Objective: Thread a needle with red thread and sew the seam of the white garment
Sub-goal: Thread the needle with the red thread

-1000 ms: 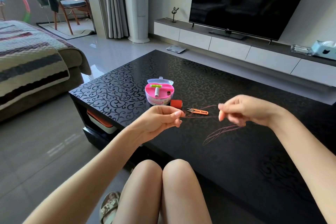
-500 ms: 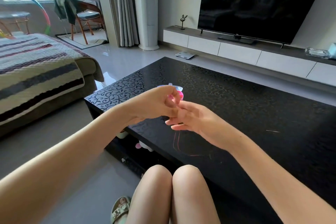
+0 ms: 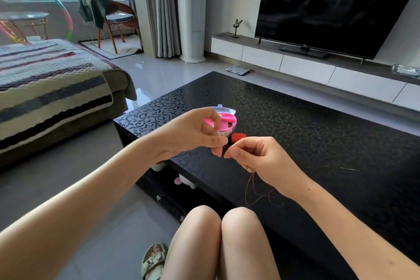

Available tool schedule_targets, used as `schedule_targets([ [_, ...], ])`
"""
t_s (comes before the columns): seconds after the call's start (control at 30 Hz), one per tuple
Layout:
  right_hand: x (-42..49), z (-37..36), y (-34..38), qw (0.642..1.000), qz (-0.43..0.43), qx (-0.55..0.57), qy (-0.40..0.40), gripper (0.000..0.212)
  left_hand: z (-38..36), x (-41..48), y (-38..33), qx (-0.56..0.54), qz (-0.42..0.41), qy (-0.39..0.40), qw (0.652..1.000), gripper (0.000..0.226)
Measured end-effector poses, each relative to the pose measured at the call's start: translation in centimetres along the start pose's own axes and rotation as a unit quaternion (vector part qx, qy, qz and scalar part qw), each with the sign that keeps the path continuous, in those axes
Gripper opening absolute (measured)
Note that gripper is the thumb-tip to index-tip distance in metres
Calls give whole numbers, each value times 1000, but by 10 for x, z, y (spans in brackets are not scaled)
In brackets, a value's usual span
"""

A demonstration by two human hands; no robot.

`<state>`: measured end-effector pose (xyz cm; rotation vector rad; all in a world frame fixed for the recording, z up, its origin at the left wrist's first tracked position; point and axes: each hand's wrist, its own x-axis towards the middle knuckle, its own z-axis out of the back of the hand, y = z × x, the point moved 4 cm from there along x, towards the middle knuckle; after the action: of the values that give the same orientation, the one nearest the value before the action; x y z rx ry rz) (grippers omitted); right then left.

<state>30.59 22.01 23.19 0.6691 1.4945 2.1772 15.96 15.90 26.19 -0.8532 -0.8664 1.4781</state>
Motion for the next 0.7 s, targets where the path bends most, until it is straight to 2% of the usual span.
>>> schedule_targets([
  [0.13, -1, 1, 2, 999, -6, 40, -4, 19, -2, -4, 1, -32, 2, 22, 999, 9],
  [0.2, -2, 3, 5, 999, -2, 49, -3, 21, 0, -6, 3, -52, 10, 20, 998, 16],
  [0.43, -3, 15, 14, 998, 8, 57, 0, 16, 21, -8, 16, -11, 18, -63, 998, 27],
  [0.6, -2, 20, 18, 996, 0, 86, 18, 15, 14, -11, 7, 53, -9, -30, 998, 24],
  [0.7, -2, 22, 20, 993, -14, 113, 22, 15, 5, -13, 3, 49, -26, -3, 998, 27],
])
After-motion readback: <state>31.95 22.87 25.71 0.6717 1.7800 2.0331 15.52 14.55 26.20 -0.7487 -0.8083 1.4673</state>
